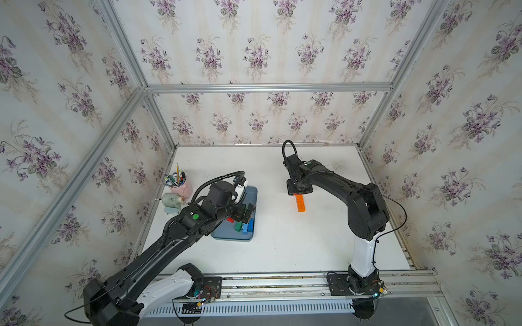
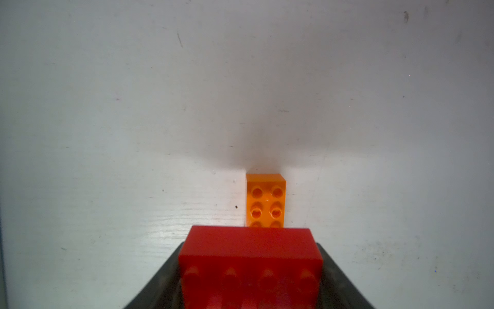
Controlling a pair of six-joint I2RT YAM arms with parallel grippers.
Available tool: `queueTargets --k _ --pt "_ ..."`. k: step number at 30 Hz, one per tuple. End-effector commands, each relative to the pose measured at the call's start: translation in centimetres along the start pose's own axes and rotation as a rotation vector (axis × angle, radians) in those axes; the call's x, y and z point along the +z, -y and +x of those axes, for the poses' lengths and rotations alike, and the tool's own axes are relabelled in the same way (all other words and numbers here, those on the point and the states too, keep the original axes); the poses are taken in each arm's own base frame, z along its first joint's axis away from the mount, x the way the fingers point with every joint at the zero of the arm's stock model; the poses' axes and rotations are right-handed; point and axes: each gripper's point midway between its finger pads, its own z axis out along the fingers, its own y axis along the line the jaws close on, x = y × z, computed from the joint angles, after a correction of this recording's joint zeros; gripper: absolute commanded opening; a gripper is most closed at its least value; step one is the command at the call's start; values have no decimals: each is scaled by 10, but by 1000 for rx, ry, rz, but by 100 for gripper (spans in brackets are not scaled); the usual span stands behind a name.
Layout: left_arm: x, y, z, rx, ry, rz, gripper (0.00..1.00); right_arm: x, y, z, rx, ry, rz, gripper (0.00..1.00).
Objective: Assemble a rectangle with lego
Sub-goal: Assemble the lego brick with the lego brick.
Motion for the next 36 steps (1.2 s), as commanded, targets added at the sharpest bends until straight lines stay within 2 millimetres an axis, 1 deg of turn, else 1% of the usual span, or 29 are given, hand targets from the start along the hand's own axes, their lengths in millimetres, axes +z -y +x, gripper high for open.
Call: queueTargets --k 1,3,8,11,15,27,36 --pt "11 8 -2 16 3 42 100 10 14 6 38 -61 17 57" --pt "14 8 -1 14 -3 44 100 15 14 7 40 -75 22 57" --pt "12 10 -6 19 29 51 100 21 15 7 40 -83 10 57" --pt "14 10 -4 17 21 52 100 22 15 5 43 -85 -7 57" --pt "16 9 -4 17 10 49 100 24 16 8 45 -98 -7 57" --pt "15 9 -4 15 10 46 100 31 11 13 50 -122 -29 56" --pt "16 9 -4 16 8 46 100 35 9 13 46 -126 -29 56"
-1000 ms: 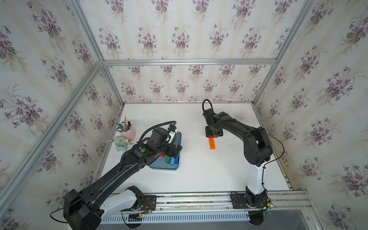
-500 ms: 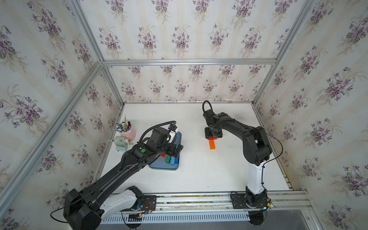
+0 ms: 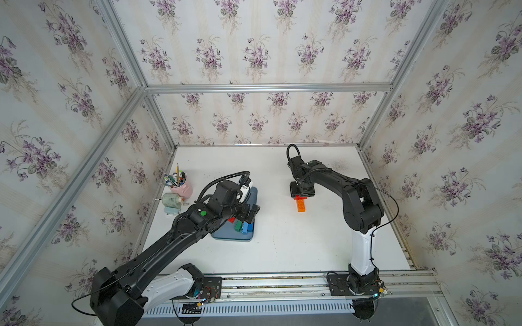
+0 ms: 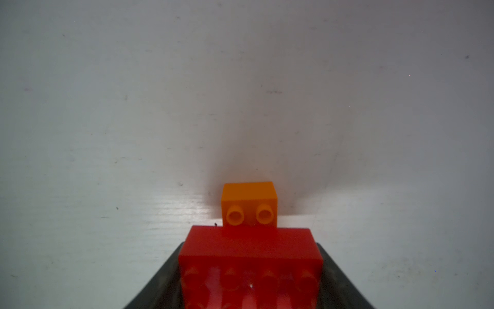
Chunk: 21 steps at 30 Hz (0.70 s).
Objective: Assemble a rectangle with lego
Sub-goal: Assemble the lego brick with the lego brick.
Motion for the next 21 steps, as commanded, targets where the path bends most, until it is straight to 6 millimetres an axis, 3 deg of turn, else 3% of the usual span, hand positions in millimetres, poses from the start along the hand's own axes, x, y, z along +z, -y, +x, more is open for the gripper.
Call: queueTargets --k 1,21 --pt "-1 1 -7 9 21 6 100 3 1 1 3 -7 7 56" --pt "-2 0 -7 11 19 -2 100 16 5 11 9 -36 31 56"
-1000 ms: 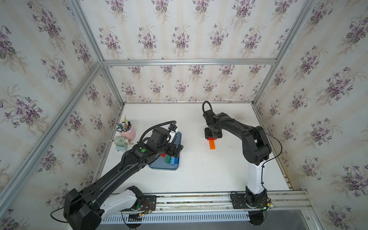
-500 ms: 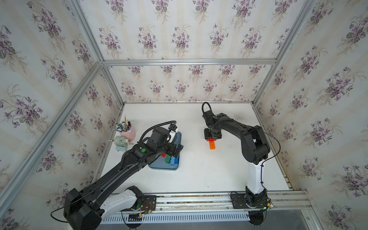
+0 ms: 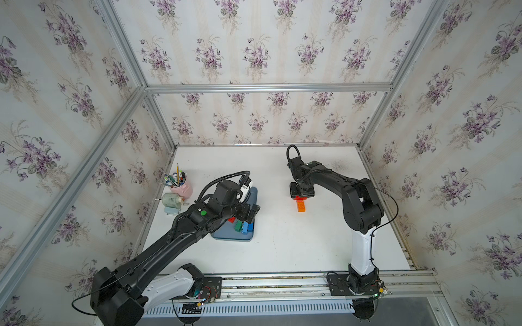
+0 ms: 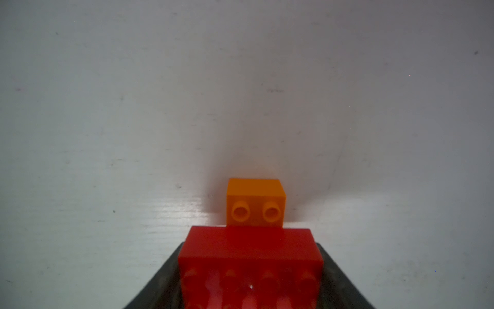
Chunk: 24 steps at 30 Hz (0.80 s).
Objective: Assemble a rectangle with lego
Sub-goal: Assemble the lego brick with the lego brick.
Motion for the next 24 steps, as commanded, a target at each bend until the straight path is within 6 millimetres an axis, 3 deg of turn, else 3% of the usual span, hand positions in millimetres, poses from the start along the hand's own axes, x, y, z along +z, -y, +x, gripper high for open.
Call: queueTargets --k 1,14,24 --pt "-2 0 -6 12 18 -1 100 11 5 9 8 -37 29 56" --pt "-2 0 -5 15 20 -1 100 14 5 11 11 -55 29 56" --pt "4 0 -3 17 1 -1 100 -5 2 0 22 -12 8 56"
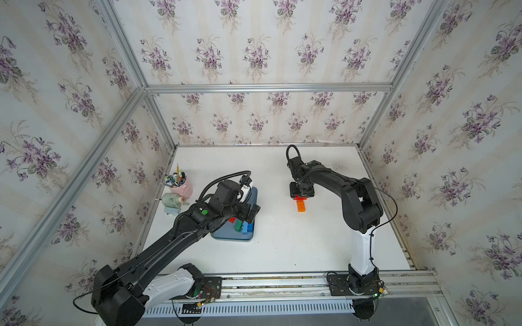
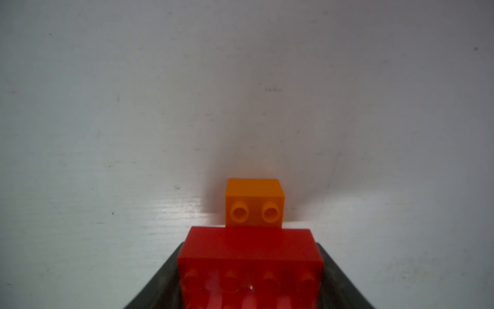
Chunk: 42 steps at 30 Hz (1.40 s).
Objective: Assemble a rectangle with lego
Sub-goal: Assemble the lego brick with the lego brick.
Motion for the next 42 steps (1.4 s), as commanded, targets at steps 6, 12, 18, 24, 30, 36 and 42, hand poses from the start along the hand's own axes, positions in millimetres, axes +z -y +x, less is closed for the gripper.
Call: queueTargets --k 6,12,18,24,30,36,42 --pt "1 1 -5 18 12 1 100 -14 -2 -8 10 19 -11 56" --pt "0 0 -5 18 12 -1 100 -8 -1 -9 7 12 6 56" --pt "0 0 -5 18 10 0 100 -1 5 -7 13 1 33 56" --pt "0 1 -5 18 13 2 100 3 7 -5 36 -9 27 56" --pt "-1 1 -5 17 14 4 100 3 7 -7 46 -9 19 56" --pt "-1 1 -6 17 17 3 100 6 6 -8 42 -16 19 56" --pt "-2 1 -6 17 17 1 100 11 5 -6 39 -33 23 56"
